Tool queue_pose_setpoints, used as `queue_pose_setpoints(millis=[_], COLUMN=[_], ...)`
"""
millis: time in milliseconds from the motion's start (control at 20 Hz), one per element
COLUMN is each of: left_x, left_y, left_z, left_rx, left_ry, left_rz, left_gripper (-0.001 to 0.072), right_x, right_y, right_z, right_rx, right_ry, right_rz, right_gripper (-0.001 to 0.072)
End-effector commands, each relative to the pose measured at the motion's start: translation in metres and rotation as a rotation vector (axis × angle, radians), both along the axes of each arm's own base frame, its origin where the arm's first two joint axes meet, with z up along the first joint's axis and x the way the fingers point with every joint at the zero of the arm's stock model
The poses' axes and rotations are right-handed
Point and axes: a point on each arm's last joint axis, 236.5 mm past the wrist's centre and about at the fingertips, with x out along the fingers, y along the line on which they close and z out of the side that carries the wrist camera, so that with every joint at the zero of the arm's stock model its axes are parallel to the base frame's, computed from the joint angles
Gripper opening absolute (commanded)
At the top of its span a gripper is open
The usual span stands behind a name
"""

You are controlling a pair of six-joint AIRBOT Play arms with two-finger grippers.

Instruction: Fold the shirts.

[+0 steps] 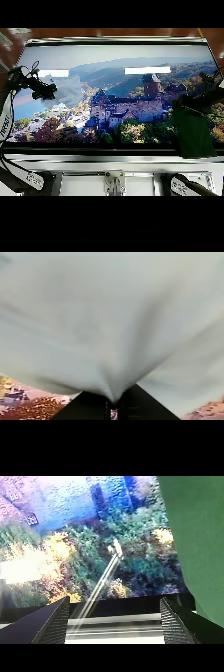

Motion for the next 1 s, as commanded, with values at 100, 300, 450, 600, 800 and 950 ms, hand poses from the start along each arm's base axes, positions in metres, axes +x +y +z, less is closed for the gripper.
queue_pose_setpoints(millis=[100,300,450,600,800,950], left_x=[-0.013,-0.092,-0.146,-0.176,-0.201,-0.213], left_y=[-0.061,-0.155,-0.223,-0.292,-0.364,-0.39], left_z=[0.192,0.319,0.348,0.331,0.226,0.117], left_rx=[0.048,-0.043,-0.16,-0.256,-0.297,-0.278], left_ry=[-0.415,-0.694,-0.743,-0.704,-0.509,-0.31], left_rz=[-0.219,-0.377,-0.503,-0.625,-0.697,-0.683], left_gripper=[0.0035,0.0035,0.0035,0.0035,0.0036,0.0042], right_x=[-0.006,-0.014,-0.023,-0.042,-0.066,-0.067], right_y=[0.006,0.009,0.008,0.009,0.002,-0.004], right_z=[0.003,0.034,0.078,0.114,0.121,0.108], right_rx=[0.018,-0.009,-0.077,-0.131,-0.181,-0.197], right_ry=[0.006,-0.085,-0.236,-0.346,-0.32,-0.295], right_rz=[0.059,0.1,0.127,0.124,0.125,0.118], right_gripper=[0.0689,0.0689,0.0689,0.0689,0.0689,0.0689])
